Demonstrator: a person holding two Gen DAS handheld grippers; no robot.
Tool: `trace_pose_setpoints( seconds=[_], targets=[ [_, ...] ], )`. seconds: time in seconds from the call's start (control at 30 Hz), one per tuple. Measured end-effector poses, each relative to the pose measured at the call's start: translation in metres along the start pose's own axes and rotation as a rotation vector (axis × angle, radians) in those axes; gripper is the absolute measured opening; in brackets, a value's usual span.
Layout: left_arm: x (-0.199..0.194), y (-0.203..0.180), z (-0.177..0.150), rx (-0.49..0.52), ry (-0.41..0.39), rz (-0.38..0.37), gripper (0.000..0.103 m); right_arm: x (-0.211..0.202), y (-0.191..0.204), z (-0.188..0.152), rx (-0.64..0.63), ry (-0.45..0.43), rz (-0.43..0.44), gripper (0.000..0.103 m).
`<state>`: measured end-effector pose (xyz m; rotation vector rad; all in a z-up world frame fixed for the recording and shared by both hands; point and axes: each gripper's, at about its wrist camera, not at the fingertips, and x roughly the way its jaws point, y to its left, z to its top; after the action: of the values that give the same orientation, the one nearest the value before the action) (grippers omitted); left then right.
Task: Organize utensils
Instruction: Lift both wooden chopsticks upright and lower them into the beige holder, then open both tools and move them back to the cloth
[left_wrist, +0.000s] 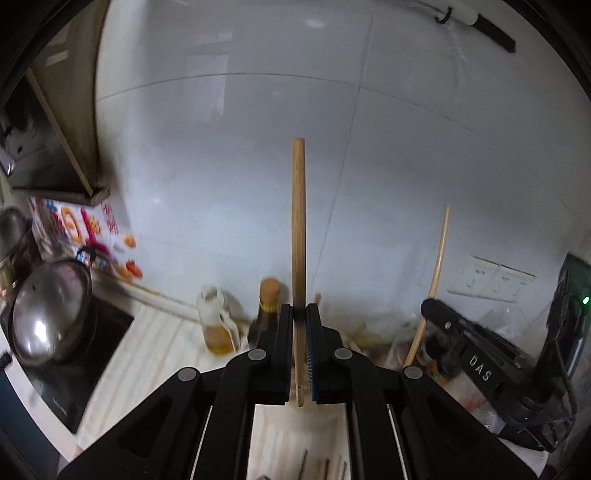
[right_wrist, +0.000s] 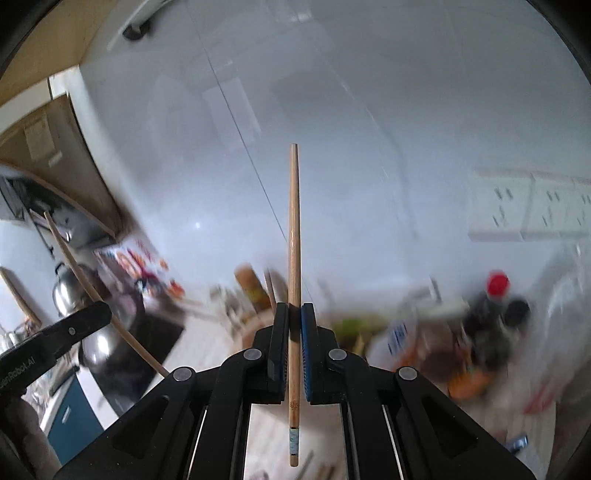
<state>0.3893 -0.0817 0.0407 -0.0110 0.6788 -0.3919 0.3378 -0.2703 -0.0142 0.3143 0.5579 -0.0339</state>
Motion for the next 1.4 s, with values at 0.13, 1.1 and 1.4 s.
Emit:
trace_pose_setpoints(
  seconds=[0.13, 1.1, 1.4],
  targets=[
    [0.03, 0.006, 0.014, 0.003, 0.018, 0.011, 0.004, 0.025, 0.006, 0.034, 0.012, -0.058, 0.003, 0.006],
    [0.088, 0.041, 0.001, -0.102, 0.073, 0.122, 0.084, 0.12, 0.011, 0.023, -0.07, -0.018, -0.019, 0.038],
    [0.052, 0.043, -0.046, -0.064, 0.067, 0.195, 0.103, 0.058, -0.007, 0.007, -0.046, 0.01, -0.098, 0.081]
  ],
)
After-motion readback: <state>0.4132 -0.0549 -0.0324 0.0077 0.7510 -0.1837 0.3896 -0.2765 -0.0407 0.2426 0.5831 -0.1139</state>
